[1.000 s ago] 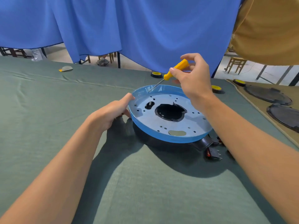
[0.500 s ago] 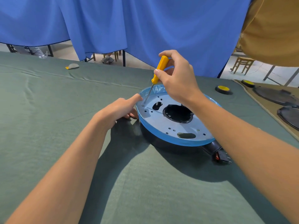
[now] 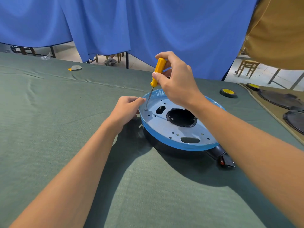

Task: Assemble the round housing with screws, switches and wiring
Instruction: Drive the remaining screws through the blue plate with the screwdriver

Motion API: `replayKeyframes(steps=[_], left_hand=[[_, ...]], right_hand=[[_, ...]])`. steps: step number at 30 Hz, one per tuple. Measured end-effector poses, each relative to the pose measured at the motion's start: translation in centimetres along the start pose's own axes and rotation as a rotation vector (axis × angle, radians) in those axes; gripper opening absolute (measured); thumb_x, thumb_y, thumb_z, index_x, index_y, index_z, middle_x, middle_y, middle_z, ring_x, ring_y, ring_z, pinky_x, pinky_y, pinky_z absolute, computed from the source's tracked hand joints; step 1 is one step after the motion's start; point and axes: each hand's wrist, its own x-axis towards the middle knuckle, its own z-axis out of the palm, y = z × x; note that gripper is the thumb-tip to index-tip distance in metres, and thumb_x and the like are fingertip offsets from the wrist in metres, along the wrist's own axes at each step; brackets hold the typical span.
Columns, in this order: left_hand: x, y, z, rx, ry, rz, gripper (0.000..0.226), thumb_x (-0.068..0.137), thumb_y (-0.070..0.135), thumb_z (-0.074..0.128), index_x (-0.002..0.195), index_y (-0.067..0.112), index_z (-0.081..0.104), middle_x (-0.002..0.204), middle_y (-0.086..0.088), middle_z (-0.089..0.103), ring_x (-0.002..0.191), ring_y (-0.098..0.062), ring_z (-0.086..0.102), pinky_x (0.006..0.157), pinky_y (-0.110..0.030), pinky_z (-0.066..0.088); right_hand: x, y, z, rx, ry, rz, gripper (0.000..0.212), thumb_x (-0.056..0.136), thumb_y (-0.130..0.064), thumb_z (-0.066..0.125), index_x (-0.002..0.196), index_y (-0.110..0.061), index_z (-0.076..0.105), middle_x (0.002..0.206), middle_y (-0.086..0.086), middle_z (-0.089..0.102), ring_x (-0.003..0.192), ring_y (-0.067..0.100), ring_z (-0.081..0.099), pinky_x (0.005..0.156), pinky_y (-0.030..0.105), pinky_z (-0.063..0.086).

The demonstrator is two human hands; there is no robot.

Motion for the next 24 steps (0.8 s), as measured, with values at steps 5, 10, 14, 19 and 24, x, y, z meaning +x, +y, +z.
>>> replayKeyframes(steps=[5, 10, 14, 19, 24], left_hand=[[-0.2, 0.3, 0.2, 0.0, 0.042, 0.033, 0.024, 0.094, 0.025, 0.054, 0.087, 0.017, 0.076, 0.092, -0.008, 0.075, 0.098, -0.031, 0.068, 0.092, -0.051, 0.054], [0.2, 0.2, 0.3, 0.001, 0.092, 0.039, 0.02, 0.093, 0.027, 0.057, 0.1, 0.018, 0.073, 0.095, -0.001, 0.073, 0.095, -0.022, 0.068, 0.089, -0.046, 0.056], [0.3, 0.2, 0.4, 0.001, 0.123, 0.067, 0.022, 0.092, 0.025, 0.058, 0.108, 0.018, 0.072, 0.097, 0.002, 0.072, 0.095, -0.014, 0.067, 0.09, -0.043, 0.056], [0.0, 0.5, 0.1, -0.026, 0.142, 0.137, 0.025, 0.09, 0.017, 0.058, 0.11, 0.027, 0.071, 0.096, -0.002, 0.073, 0.097, -0.018, 0.067, 0.09, -0.046, 0.055], [-0.2, 0.7, -0.1, -0.033, 0.183, 0.198, 0.026, 0.086, 0.004, 0.058, 0.088, 0.021, 0.076, 0.089, 0.0, 0.075, 0.089, -0.016, 0.07, 0.083, -0.041, 0.059]], right_hand=[[-0.1, 0.0, 0.2, -0.056, -0.036, -0.028, 0.034, 0.091, -0.017, 0.063, 0.124, -0.013, 0.054, 0.092, -0.003, 0.058, 0.085, 0.018, 0.062, 0.085, 0.031, 0.051], [0.3, 0.0, 0.1, -0.109, -0.111, -0.031, 0.038, 0.093, -0.013, 0.058, 0.131, -0.015, 0.051, 0.097, 0.001, 0.06, 0.093, 0.022, 0.06, 0.09, 0.037, 0.049], [1.0, -0.1, -0.2, -0.126, -0.183, -0.029, 0.04, 0.093, -0.008, 0.055, 0.133, -0.014, 0.051, 0.101, 0.008, 0.064, 0.094, 0.024, 0.061, 0.089, 0.04, 0.051], [1.6, 0.2, -0.3, -0.116, -0.211, 0.022, 0.042, 0.094, -0.005, 0.053, 0.135, -0.013, 0.048, 0.109, 0.011, 0.062, 0.102, 0.028, 0.059, 0.09, 0.044, 0.052], [1.9, 0.8, -0.1, -0.119, -0.181, 0.143, 0.046, 0.093, -0.004, 0.054, 0.137, -0.011, 0.046, 0.12, 0.014, 0.055, 0.117, 0.033, 0.05, 0.092, 0.048, 0.051]])
